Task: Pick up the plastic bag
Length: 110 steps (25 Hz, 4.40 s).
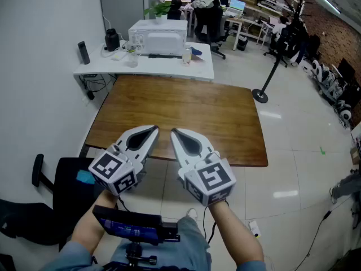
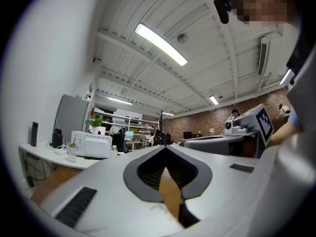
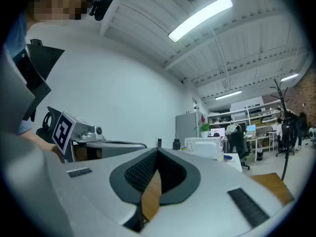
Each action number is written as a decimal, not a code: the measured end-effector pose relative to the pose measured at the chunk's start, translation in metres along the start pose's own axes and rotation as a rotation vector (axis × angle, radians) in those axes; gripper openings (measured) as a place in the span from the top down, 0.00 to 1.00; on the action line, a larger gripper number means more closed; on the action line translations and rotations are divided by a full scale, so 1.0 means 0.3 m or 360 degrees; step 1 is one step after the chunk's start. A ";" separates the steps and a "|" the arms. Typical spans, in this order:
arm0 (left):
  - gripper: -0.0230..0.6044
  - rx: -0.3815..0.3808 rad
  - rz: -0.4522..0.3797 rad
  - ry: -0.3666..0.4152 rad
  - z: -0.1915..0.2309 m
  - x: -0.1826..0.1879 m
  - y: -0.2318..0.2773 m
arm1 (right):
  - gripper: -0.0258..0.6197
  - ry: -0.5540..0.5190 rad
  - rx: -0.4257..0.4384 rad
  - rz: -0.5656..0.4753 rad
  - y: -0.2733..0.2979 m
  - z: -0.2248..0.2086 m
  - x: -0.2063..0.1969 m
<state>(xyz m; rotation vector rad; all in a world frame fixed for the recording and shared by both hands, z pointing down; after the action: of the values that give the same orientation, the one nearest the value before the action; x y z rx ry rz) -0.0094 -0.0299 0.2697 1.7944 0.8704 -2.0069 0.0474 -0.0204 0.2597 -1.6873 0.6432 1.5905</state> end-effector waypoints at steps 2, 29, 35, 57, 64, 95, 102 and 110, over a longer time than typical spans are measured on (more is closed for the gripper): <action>0.95 0.0003 0.0003 0.0001 0.008 -0.001 -0.008 | 0.96 0.0004 0.0004 -0.0001 0.007 0.009 -0.002; 0.95 0.0768 0.0064 0.0117 0.310 -0.012 -0.563 | 0.96 0.0204 0.0715 0.0102 0.327 0.484 -0.221; 0.95 0.0971 0.0124 0.0111 0.356 -0.051 -0.730 | 0.96 0.0283 0.0905 0.0134 0.397 0.645 -0.307; 0.93 0.1099 0.0408 -0.0125 0.493 -0.617 -0.797 | 0.91 0.0619 0.0724 0.0483 0.455 0.622 -1.013; 0.93 0.1126 0.0554 -0.0289 0.483 -0.852 -0.842 | 0.91 0.0683 0.0659 0.0598 0.410 0.629 -1.219; 0.93 0.1209 0.0676 -0.0349 0.487 -0.995 -0.985 | 0.47 0.2321 0.0328 0.0781 0.366 0.692 -1.656; 0.93 0.1224 0.0672 -0.0346 0.490 -0.987 -0.983 | 0.95 0.2132 0.0456 0.0650 0.368 0.681 -1.576; 0.93 0.1236 0.0625 -0.0347 0.472 -0.946 -0.979 | 0.95 0.2038 0.0491 0.0636 0.409 0.676 -1.476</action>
<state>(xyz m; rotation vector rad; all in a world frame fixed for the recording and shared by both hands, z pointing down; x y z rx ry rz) -0.2489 0.0611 0.6178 1.8254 -0.3748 -2.3530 -0.2252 0.0097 0.6806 -2.2717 1.8031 0.3541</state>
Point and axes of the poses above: the fingertips, and each gripper's own axes: y forward along the fingers, z to its left, x out of its top, the point moved 1 cm from there along -y, backward along the fingers, and after that the axes turned 9 degrees about -z, right-handed, at the moved point
